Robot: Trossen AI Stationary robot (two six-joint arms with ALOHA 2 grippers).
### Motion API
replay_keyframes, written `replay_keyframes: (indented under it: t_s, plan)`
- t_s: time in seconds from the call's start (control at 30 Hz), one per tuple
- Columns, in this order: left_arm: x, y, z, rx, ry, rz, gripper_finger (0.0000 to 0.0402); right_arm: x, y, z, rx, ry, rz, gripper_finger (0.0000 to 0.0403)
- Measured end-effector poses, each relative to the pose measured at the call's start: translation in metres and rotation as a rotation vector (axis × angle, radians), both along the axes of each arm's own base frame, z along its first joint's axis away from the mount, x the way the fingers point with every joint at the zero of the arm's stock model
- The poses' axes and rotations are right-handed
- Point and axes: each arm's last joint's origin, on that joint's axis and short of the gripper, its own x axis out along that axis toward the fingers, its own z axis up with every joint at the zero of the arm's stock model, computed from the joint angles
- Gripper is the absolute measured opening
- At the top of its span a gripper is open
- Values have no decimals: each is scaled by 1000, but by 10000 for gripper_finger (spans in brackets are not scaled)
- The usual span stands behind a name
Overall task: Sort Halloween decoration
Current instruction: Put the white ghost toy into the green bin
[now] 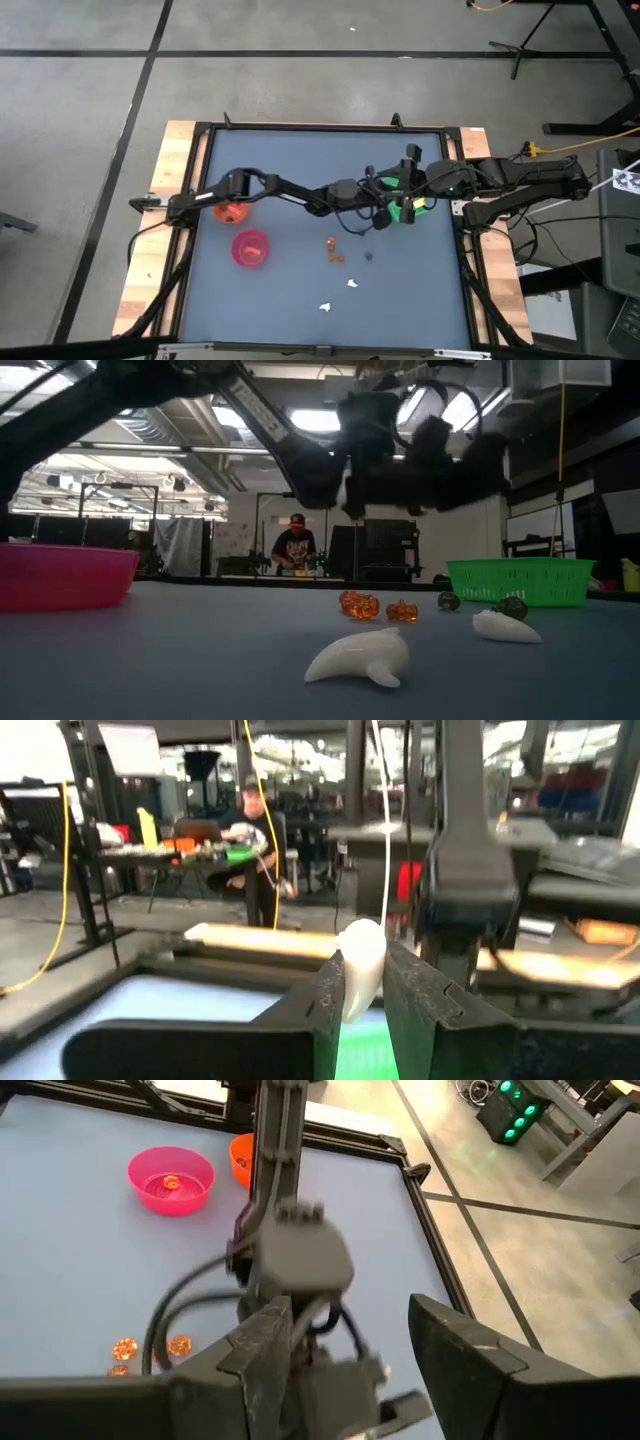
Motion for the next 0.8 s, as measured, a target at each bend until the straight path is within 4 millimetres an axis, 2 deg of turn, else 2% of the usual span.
replay_keyframes:
  t_s: [0.13,0.3,0.67,0.8]
  plan:
    - [8,1,-17,-3,33,4,43,0,0,0,0,0,0,199]
    - [10,1,-25,-7,73,3,43,0,0,0,0,1,0,199]
    - [10,4,-26,-16,85,10,44,0,0,0,0,1,1,199]
    - [10,7,-26,-43,78,13,68,0,0,0,0,1,1,199]
